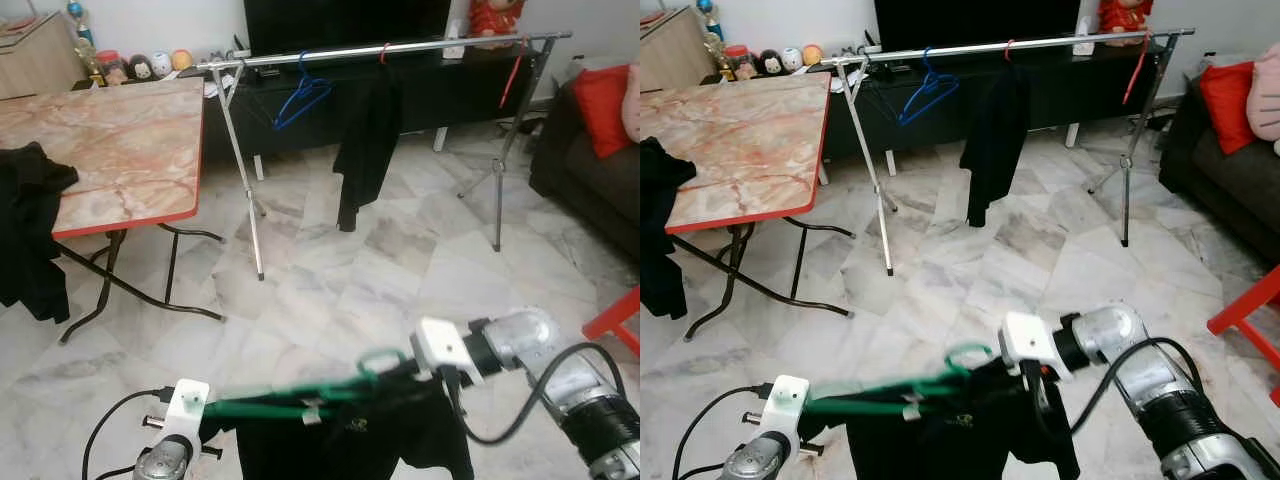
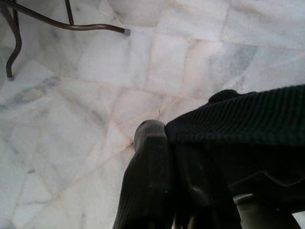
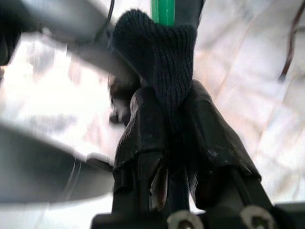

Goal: Hang hanger

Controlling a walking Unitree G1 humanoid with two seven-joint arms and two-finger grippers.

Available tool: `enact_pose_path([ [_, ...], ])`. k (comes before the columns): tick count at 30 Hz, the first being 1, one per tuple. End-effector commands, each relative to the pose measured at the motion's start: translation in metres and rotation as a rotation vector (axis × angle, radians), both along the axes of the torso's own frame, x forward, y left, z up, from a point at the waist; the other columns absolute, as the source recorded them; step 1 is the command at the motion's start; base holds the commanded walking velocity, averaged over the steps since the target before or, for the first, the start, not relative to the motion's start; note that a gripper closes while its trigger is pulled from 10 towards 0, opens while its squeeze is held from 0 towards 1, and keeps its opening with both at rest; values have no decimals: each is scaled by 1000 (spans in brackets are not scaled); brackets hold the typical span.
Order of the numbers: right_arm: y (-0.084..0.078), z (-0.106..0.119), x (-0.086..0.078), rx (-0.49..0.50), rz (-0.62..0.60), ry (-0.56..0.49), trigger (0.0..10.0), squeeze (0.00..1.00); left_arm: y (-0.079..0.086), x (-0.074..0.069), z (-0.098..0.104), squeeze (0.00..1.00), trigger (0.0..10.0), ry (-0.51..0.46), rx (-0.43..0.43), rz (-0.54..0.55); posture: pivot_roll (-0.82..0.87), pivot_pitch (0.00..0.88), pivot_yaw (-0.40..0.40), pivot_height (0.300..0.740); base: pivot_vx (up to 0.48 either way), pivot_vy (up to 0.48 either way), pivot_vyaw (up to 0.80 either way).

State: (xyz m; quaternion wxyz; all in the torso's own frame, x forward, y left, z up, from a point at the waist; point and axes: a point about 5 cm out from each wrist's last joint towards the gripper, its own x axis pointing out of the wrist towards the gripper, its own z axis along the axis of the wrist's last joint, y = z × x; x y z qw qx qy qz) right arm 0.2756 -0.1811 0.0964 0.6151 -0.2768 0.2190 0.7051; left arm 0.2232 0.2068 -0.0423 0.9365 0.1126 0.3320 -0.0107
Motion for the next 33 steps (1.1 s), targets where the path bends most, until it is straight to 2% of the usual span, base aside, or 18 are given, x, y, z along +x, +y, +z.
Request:
enact_pose_path([
  [1,-20,5,5,-132,-4,-62,0,0,26,-10,-1,0,10000,37,50,78,-136,0,80,740,0,0,0],
  [3,-23,2,10,-197,-15,-115,0,0,27,-10,-2,0,10000,39,51,79,-136,0,81,740,0,0,0],
  [4,-24,1,16,-239,-29,-182,0,0,27,-10,-2,0,10000,41,51,78,-137,0,82,740,0,0,0],
  [7,-22,1,22,-245,-57,-225,0,0,27,-11,-2,0,10000,43,51,76,-137,0,82,740,0,0,0],
  [9,-16,5,29,-199,-108,-261,0,0,25,-11,-2,0,10000,50,51,64,-131,0,82,740,0,0,0],
  [11,-15,5,32,-219,-116,-286,0,0,25,-11,-2,0,10000,50,52,62,-131,0,82,740,0,0,0],
  [19,-16,-1,33,-278,-60,-326,0,0,24,-11,-2,0,10000,55,50,53,-131,0,82,740,0,0,0],
  [21,-14,-2,29,-270,-19,-294,0,0,24,-10,-2,0,10000,56,51,54,-130,0,81,740,0,0,0],
  [22,-13,-9,27,-312,22,-288,0,0,23,-8,-1,0,10000,55,54,56,-130,0,77,740,0,0,0],
  [33,-11,-22,30,-426,45,-346,0,0,23,1,8,0,10000,23,54,46,-122,0,73,740,0,0,0],
])
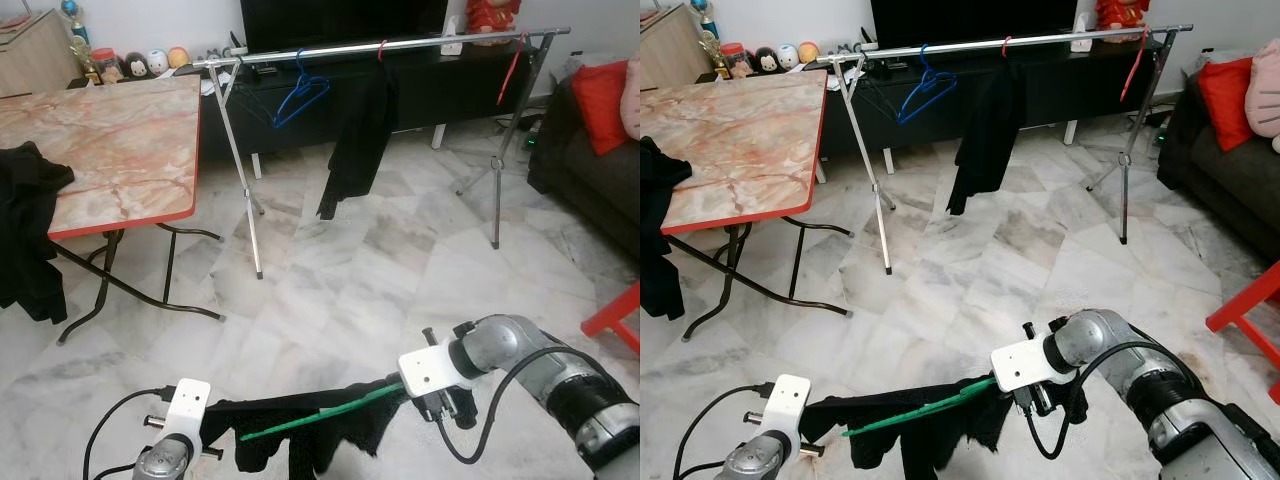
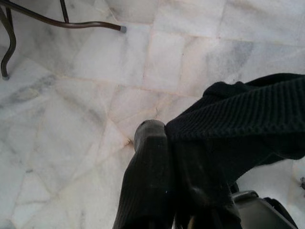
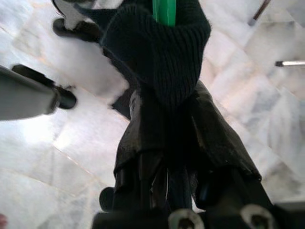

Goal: Hang hanger

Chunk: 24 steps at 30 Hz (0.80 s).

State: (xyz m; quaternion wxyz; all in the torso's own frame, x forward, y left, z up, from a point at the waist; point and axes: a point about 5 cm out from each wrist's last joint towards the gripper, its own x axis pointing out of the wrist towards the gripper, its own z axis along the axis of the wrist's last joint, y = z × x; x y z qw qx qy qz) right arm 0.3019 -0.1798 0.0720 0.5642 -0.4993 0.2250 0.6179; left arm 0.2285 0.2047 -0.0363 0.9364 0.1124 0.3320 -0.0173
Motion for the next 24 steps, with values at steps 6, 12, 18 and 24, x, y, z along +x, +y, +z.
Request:
enact_pose_path([
  [6,-10,-1,16,-85,-124,-118,0,0,21,2,6,0,10000,9,51,20,-127,0,83,740,0,0,0],
  [12,-9,-2,24,-99,-198,-179,0,0,18,7,11,0,10000,0,47,-12,-127,0,84,740,0,0,0],
  [18,-6,-10,21,-106,-190,-169,0,0,11,14,20,0,10000,-18,35,-70,-127,0,84,740,0,0,0],
  [24,-4,-17,18,-120,-191,-170,0,0,7,22,34,0,10000,-55,9,-109,-126,0,88,740,0,0,0],
])
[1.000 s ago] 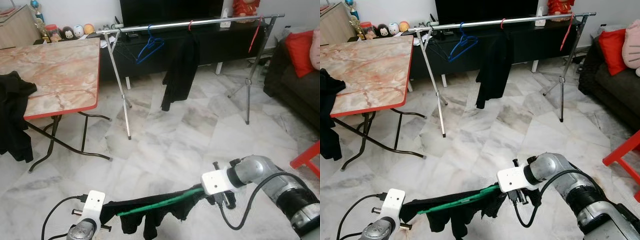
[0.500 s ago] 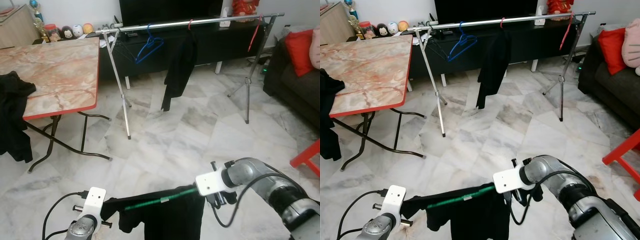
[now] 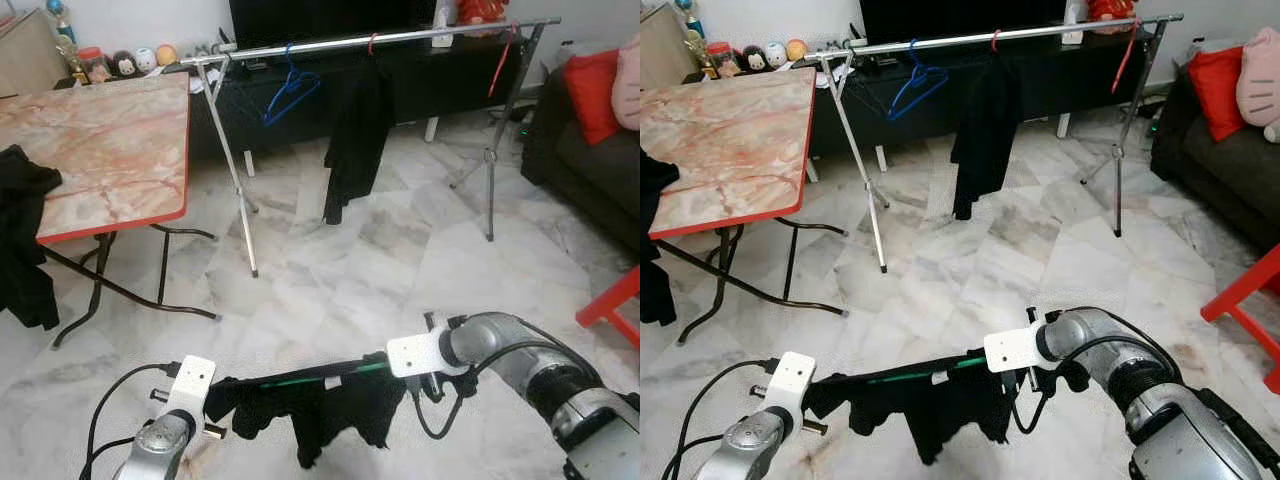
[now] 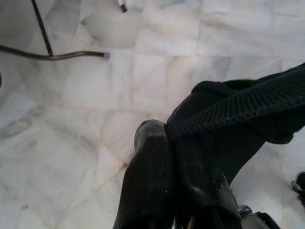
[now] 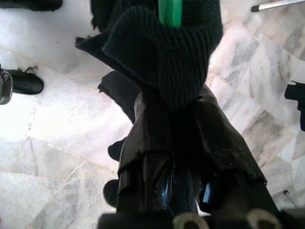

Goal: Hang hanger

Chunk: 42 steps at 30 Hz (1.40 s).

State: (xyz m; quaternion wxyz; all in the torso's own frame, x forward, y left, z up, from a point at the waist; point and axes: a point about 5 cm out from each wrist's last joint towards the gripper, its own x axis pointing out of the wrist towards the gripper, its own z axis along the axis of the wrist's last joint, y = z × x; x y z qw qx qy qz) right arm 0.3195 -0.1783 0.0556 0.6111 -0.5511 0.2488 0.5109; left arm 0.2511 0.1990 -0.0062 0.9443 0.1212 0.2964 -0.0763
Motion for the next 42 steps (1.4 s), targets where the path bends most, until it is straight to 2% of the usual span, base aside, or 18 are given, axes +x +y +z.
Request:
enact_pose_path([
  [1,-5,-1,1,-30,-14,-2,0,0,12,0,4,0,10000,3,34,16,-126,0,88,740,0,0,0],
  [2,-5,-1,1,-30,-14,-3,0,0,12,-1,4,0,10000,4,34,16,-126,0,88,740,0,0,0],
  [3,0,-5,1,-33,-37,-27,0,0,-1,9,28,0,10000,-33,-52,-97,-121,0,92,740,0,0,0],
  [4,2,-7,1,-31,-44,-32,0,0,-6,11,37,0,10000,-46,-76,-141,-121,0,92,740,0,0,0],
  [10,4,-12,-1,-49,-52,-19,0,0,-22,15,60,0,10000,-84,-146,-275,-118,0,93,740,0,0,0],
  [13,4,-14,0,-67,-72,-46,0,0,-32,16,73,0,10000,-108,-178,-351,-117,0,93,740,0,0,0],
  [16,9,-12,7,-31,-144,-112,0,0,-43,12,84,0,10000,-98,-200,-446,-117,0,95,740,0,0,0],
  [18,16,-11,11,27,-212,-142,0,0,-48,8,90,0,10000,-83,-209,-499,-117,0,95,740,0,0,0],
  [21,21,-11,13,59,-252,-159,0,0,-51,7,93,0,10000,-77,-215,-517,-113,0,97,740,0,0,0],
  [24,27,-9,18,124,-345,-215,0,0,-54,6,98,0,10000,-78,-219,-543,-108,0,97,740,0,0,0],
  [27,38,-5,22,221,-404,-234,0,0,-61,1,103,0,10000,-66,-238,-591,-101,0,97,740,0,0,0],
  [28,44,-1,25,281,-438,-226,0,0,-64,-1,104,0,10000,-62,-244,-613,-102,0,99,740,0,0,0],
  [30,46,1,26,303,-448,-221,0,0,-65,-1,104,0,10000,-62,-245,-621,-102,0,99,740,0,0,0],
  [31,53,5,28,360,-464,-210,0,0,-68,-3,105,0,10000,-63,-252,-640,-100,0,99,740,0,0,0],
  [33,60,11,32,405,-472,-214,0,0,-73,-4,108,0,10000,-69,-262,-665,-98,0,99,740,0,0,0],
  [36,60,11,32,406,-473,-217,0,0,-74,-4,108,0,10000,-68,-262,-666,-98,0,99,740,0,0,0],
  [39,63,22,39,451,-503,-245,0,0,-81,0,107,0,10000,-79,-228,-684,-84,0,93,740,0,0,0],
  [42,64,25,41,473,-516,-246,0,0,-83,0,108,0,10000,-84,-233,-691,-88,0,93,740,0,0,0],
])
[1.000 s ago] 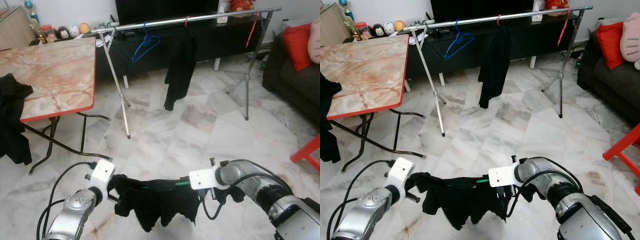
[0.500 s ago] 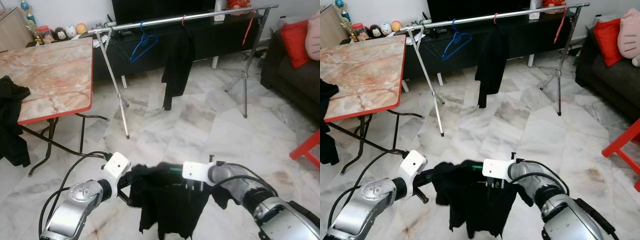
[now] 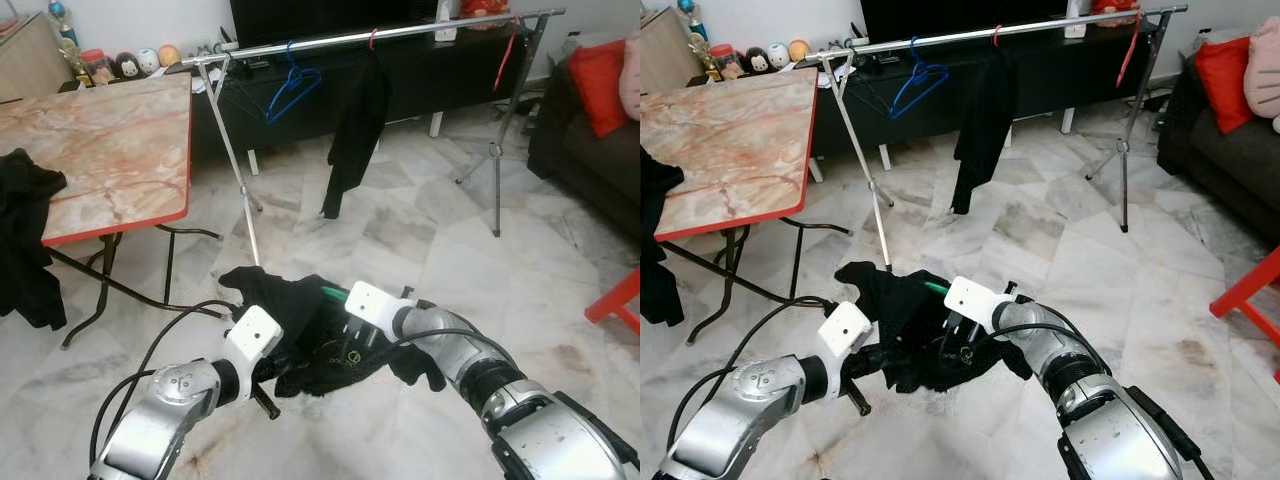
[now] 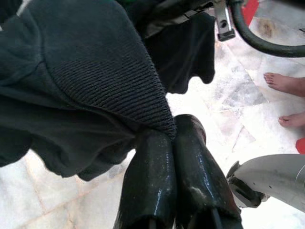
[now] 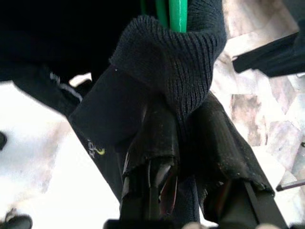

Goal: Hang hanger

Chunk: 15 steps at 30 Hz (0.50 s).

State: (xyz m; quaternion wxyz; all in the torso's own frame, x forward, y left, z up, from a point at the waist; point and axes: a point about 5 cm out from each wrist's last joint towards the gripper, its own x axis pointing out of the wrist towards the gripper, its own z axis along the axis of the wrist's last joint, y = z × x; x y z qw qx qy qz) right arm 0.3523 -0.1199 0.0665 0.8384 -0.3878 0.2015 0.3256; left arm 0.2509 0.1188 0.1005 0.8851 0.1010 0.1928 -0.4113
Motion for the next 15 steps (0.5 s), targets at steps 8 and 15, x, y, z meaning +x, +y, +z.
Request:
enact_pose_path([
  [8,8,25,16,76,-83,-126,0,0,-45,-4,20,0,10000,-65,-104,-148,-86,0,84,740,0,0,0],
  [15,12,43,25,255,-159,-144,0,0,-60,-17,25,1000,10000,-47,-159,-263,-83,0,75,740,0,0,0],
])
